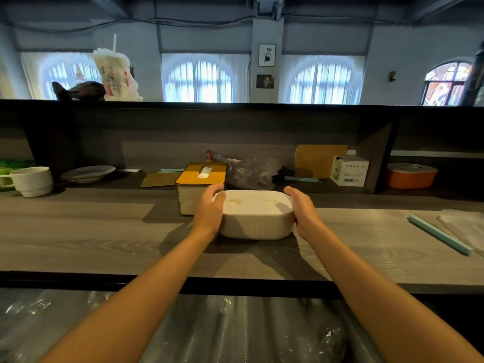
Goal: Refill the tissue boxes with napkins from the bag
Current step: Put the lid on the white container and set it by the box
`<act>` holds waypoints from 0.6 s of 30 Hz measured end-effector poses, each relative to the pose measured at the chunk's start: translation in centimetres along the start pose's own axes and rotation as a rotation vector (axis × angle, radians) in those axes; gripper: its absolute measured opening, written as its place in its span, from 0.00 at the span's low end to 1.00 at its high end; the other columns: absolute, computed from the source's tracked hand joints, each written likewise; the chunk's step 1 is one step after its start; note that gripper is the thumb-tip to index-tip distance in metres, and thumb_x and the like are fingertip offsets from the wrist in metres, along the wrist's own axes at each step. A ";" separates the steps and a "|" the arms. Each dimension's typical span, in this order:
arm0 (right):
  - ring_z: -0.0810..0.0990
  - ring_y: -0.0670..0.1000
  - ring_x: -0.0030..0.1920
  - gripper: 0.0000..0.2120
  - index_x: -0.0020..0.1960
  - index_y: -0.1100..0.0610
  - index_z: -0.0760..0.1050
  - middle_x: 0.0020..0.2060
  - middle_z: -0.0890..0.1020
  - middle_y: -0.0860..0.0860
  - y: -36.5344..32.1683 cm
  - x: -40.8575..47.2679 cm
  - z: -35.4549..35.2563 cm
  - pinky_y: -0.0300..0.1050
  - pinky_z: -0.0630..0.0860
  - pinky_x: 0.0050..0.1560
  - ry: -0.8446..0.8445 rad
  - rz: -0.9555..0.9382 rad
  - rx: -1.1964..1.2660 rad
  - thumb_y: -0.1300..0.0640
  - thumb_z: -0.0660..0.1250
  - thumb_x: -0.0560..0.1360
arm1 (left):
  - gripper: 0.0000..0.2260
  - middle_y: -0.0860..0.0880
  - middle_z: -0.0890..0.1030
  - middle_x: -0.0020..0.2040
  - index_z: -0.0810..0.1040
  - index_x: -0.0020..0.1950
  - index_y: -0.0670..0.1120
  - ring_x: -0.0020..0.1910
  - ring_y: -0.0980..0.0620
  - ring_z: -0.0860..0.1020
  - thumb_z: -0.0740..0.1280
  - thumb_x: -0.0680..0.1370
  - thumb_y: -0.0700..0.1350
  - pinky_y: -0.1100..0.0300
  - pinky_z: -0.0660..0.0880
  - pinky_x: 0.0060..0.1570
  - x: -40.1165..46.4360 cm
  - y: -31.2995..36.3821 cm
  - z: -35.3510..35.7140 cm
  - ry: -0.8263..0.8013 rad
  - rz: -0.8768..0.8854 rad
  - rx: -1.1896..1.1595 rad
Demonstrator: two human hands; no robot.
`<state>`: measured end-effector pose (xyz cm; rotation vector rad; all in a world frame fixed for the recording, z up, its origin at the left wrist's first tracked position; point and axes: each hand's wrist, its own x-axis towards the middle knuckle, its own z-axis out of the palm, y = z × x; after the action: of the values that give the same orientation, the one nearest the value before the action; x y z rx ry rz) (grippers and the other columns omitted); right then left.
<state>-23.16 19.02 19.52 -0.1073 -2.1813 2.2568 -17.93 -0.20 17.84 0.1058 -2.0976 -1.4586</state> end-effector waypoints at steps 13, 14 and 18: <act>0.68 0.54 0.70 0.22 0.73 0.51 0.69 0.72 0.69 0.52 2.2 -0.2 -0.9 0.52 0.66 0.70 -0.065 -0.125 0.031 0.55 0.64 0.80 | 0.20 0.49 0.70 0.73 0.69 0.74 0.52 0.67 0.51 0.68 0.59 0.83 0.54 0.57 0.65 0.59 -1.0 -1.0 1.4 0.061 -0.245 -0.362; 0.67 0.54 0.71 0.22 0.73 0.51 0.68 0.73 0.68 0.51 2.3 -0.4 -1.0 0.50 0.65 0.69 -0.068 -0.181 -0.012 0.54 0.64 0.80 | 0.20 0.49 0.70 0.73 0.69 0.75 0.51 0.68 0.51 0.68 0.59 0.83 0.55 0.58 0.64 0.60 -1.0 -1.0 1.5 0.077 -0.236 -0.339; 0.68 0.51 0.70 0.17 0.69 0.52 0.74 0.71 0.71 0.50 2.4 -0.9 -1.3 0.44 0.64 0.64 -0.027 -0.403 -0.260 0.53 0.62 0.81 | 0.21 0.48 0.71 0.73 0.69 0.75 0.48 0.70 0.49 0.68 0.58 0.84 0.55 0.59 0.63 0.62 -1.6 -0.5 1.6 0.125 -0.168 -0.238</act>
<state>-22.06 20.15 17.09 0.3343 -2.2488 1.7688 -17.53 1.51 16.40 0.2789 -1.8372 -1.7427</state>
